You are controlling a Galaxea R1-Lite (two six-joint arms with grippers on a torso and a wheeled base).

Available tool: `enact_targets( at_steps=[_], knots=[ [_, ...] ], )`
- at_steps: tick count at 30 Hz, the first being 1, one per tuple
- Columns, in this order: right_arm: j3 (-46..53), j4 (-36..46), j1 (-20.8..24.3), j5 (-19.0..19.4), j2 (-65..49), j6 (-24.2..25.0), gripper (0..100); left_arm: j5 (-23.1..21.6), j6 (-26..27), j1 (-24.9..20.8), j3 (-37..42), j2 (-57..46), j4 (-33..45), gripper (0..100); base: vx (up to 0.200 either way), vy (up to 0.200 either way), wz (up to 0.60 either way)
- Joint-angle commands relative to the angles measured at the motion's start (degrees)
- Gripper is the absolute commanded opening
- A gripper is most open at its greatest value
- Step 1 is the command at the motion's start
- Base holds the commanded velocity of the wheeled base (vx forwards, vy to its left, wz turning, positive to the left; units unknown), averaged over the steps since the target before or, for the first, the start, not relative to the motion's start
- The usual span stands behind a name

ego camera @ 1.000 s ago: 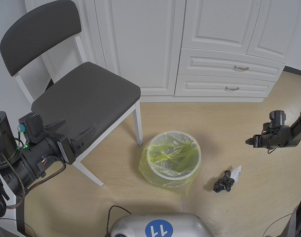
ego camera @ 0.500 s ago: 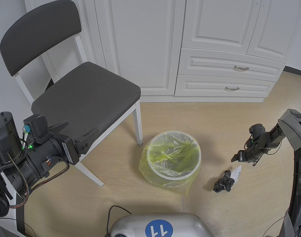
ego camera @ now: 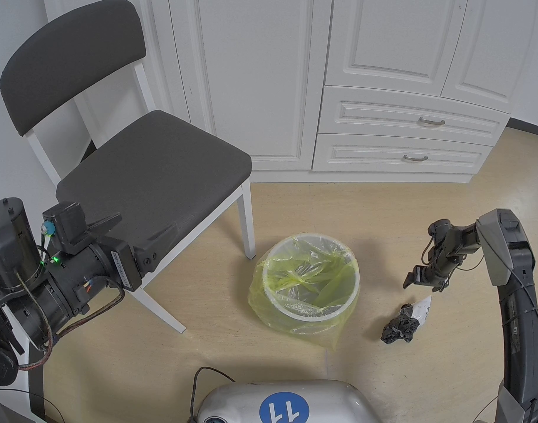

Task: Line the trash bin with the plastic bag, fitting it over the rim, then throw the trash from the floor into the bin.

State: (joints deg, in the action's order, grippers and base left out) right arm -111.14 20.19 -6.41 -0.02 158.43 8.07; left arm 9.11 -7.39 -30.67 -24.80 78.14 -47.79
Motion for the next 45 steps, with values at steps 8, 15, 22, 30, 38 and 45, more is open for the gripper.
enact_targets(
  at_steps=[8,15,22,30,38,45],
  knots=[
    [-3.4,1.3,2.4,-0.4,7.6,-1.8,100,-0.1,0.0,0.3,0.8,2.8,-3.9,100,0.0,0.0,0.0],
    [-3.4,-0.4,3.2,-0.2,8.1,-6.0,100,-0.3,-0.5,-0.1,1.5,2.9,-6.5,100,0.0,0.0,0.0],
    [-3.4,-0.9,3.2,-0.6,8.1,-5.5,100,-1.5,-0.3,-0.5,3.4,4.8,-13.9,100,-0.029,0.0,0.0],
    [-3.4,-0.6,3.2,-0.7,8.1,-5.0,100,-1.6,-0.4,-0.4,3.3,5.1,-14.4,100,-0.2,0.0,0.0],
    [-3.4,-1.1,3.2,-0.7,8.2,-4.9,100,-1.6,-0.6,-0.2,4.0,7.0,-19.2,100,0.0,0.0,0.0],
    [-3.4,-4.8,3.7,-0.9,9.4,-4.2,100,-1.5,-0.2,-0.2,6.3,12.8,-30.3,100,0.0,0.0,0.0]
  ],
)
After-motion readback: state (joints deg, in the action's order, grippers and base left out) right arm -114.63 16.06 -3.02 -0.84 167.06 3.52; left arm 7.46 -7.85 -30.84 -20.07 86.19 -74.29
